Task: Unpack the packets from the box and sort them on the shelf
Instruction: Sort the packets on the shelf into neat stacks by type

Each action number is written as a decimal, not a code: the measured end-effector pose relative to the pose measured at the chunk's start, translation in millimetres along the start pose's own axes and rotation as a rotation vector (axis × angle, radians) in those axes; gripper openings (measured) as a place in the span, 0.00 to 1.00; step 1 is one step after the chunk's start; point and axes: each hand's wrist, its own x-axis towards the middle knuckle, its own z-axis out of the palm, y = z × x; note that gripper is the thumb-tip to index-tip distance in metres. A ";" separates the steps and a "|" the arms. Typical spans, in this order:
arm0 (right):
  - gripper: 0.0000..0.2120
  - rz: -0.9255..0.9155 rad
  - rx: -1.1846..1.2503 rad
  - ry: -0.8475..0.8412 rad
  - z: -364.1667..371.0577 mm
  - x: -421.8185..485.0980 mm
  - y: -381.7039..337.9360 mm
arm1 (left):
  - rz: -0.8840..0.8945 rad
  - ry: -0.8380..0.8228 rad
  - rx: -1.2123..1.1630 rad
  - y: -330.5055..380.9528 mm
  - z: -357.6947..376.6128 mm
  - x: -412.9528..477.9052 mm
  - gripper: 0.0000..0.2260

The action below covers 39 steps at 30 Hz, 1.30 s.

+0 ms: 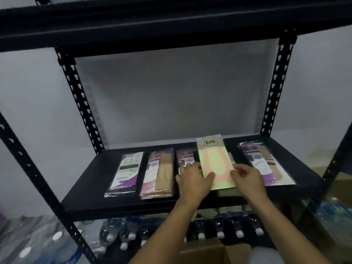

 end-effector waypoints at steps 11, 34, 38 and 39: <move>0.11 0.072 -0.218 -0.031 -23.2 28.2 37.0 | 0.120 -0.156 0.527 36.3 50.4 15.9 0.20; 0.10 -0.349 -0.202 -0.178 103.4 -24.0 -43.8 | -0.003 0.223 0.071 -106.7 -71.7 6.9 0.11; 0.10 -0.424 -0.183 -0.297 151.5 -44.3 -61.4 | -0.074 0.295 0.082 -162.5 -109.8 0.0 0.09; 0.10 -0.433 -0.185 -0.333 162.5 -49.3 -65.0 | -0.088 0.289 0.091 -175.7 -117.2 -1.9 0.10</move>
